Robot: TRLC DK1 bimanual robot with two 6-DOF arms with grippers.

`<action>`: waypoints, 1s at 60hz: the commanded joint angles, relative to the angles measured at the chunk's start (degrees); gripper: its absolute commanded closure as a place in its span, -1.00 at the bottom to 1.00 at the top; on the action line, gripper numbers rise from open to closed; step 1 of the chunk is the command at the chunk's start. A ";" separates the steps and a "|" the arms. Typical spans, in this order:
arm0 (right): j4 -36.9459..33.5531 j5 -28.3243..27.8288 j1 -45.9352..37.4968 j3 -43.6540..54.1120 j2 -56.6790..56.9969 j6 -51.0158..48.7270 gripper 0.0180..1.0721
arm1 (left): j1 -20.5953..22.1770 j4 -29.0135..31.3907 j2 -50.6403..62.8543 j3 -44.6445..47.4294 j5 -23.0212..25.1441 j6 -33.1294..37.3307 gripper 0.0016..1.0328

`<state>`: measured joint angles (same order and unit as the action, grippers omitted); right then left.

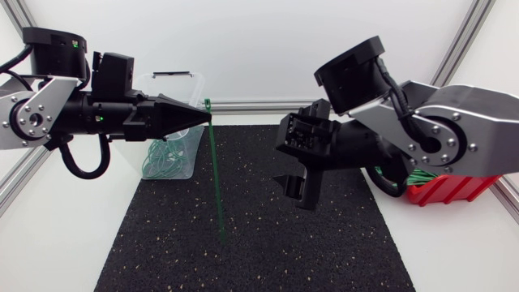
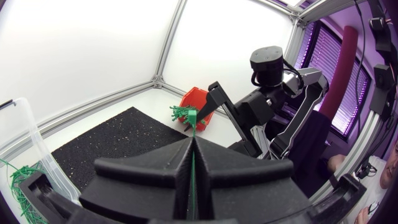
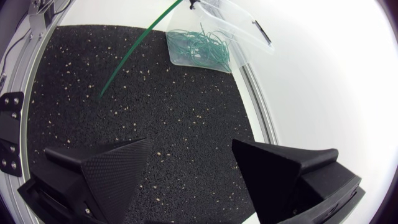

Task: Take a green cable tie from the red box, thread the tail through the head to close it, then place it in the transparent bin on the left.

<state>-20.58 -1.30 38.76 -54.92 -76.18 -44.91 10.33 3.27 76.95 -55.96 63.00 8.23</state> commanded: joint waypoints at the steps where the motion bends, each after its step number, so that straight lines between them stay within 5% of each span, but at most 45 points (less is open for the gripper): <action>1: 1.07 1.74 0.52 2.36 0.42 -2.82 -0.88 | 0.40 0.42 1.10 -2.48 0.28 1.70 0.94; 32: 6.69 15.98 9.93 7.28 1.39 -7.65 -0.91 | 1.36 2.18 3.12 -4.59 -0.95 3.55 0.94; 42: 20.31 28.11 14.41 14.22 0.07 -16.27 -0.91 | 1.45 3.50 3.65 -5.56 -1.04 4.08 0.94; 48: 34.64 33.47 16.78 19.23 -1.86 -28.75 -0.91 | 1.45 4.64 4.44 -6.96 -1.13 4.16 0.94; 60: 36.31 33.91 19.51 17.56 -5.91 -32.97 -0.83 | 1.19 8.33 6.72 -10.04 -1.13 5.22 0.94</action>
<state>13.54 31.81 56.97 -37.76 -79.88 -73.49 11.40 10.37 81.69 -63.77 62.02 11.73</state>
